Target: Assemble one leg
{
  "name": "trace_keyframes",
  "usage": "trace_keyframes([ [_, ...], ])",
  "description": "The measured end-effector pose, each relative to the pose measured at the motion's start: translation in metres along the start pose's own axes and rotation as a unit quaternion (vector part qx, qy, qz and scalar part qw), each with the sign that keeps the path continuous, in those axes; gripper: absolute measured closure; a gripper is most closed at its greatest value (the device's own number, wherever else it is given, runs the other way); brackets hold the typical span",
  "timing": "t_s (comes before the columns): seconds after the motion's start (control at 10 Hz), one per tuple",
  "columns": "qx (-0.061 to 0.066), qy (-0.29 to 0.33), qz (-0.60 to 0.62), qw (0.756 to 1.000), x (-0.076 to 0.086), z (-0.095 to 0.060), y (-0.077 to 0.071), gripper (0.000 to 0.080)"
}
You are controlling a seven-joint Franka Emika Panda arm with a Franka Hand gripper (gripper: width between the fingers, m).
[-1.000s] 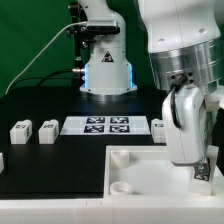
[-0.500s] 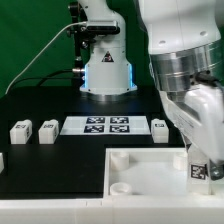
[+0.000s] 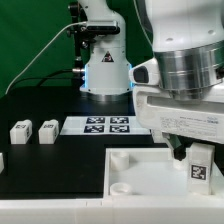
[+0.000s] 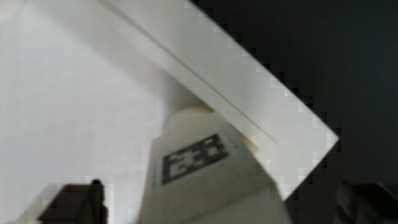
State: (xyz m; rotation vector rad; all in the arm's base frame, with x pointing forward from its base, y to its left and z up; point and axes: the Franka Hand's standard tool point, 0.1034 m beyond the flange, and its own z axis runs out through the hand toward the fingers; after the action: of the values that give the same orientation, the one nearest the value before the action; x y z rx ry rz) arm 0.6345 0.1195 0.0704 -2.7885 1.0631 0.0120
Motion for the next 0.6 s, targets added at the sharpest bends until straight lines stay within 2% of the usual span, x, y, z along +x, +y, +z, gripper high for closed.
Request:
trace_keyframes([
  [0.3,0.0,0.001,-0.01,1.0,0.0004,0.0001,-0.0001,0.018],
  [0.4,0.001,0.001,0.004,1.0,0.0,0.0002,-0.0004,0.0359],
  [0.5,0.002,-0.004,0.077,0.997,-0.002,0.0014,0.0002,0.0359],
  [0.6,0.0,-0.004,0.117,0.993,-0.0013,0.0016,0.0019,0.0502],
])
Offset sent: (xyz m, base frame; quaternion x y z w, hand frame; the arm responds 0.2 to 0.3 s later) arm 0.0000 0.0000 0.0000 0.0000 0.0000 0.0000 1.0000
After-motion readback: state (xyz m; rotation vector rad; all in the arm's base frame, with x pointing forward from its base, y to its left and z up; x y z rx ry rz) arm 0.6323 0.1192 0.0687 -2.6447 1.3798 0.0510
